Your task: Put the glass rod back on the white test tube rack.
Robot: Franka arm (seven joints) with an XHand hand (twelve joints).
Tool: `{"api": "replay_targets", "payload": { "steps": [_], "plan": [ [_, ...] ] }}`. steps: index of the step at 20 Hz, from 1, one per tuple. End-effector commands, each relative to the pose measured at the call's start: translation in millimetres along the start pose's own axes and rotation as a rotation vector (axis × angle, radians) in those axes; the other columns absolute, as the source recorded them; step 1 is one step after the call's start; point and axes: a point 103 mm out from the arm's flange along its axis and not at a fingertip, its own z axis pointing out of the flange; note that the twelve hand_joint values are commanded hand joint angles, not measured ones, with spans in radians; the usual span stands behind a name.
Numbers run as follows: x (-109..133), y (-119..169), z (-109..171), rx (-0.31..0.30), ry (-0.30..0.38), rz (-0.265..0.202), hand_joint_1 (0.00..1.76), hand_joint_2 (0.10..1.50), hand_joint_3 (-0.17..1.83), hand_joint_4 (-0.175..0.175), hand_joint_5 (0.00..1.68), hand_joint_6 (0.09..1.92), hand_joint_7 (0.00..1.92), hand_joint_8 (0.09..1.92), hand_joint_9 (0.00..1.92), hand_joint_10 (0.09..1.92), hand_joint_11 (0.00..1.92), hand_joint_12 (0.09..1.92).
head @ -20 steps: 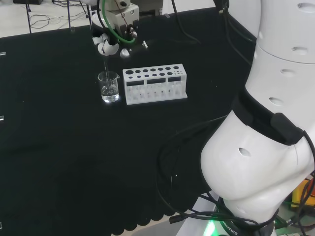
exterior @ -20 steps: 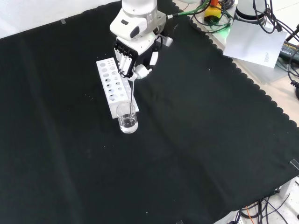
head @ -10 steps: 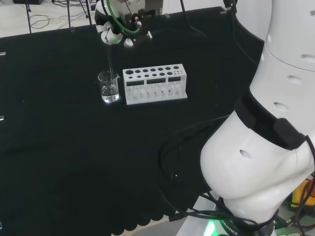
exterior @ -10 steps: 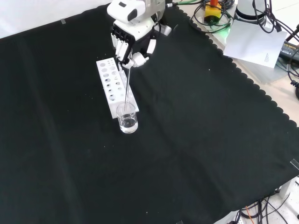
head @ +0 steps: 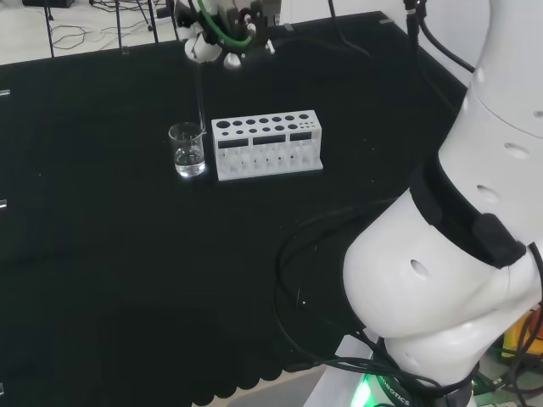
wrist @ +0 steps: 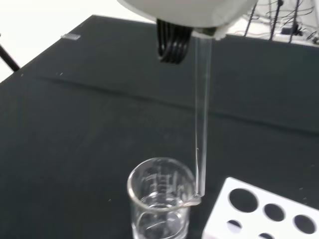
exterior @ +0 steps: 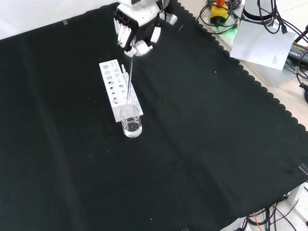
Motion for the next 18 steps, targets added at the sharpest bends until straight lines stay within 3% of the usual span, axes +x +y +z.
{"api": "replay_targets", "payload": {
  "steps": [1,10,18],
  "plan": [
    [-36,-28,-32,-0.056,0.011,0.059,1.29,0.68,0.91,-0.175,0.95,1.10,1.06,1.42,1.46,1.13,1.57,0.92],
    [-60,-42,-25,-0.048,0.007,0.086,1.29,0.69,0.90,-0.175,0.95,1.10,1.06,1.42,1.46,1.13,1.57,0.92],
    [-54,-38,-5,-0.019,0.002,0.082,1.29,0.69,0.90,-0.175,0.95,1.10,1.06,1.42,1.46,1.13,1.57,0.92]
  ]
}}
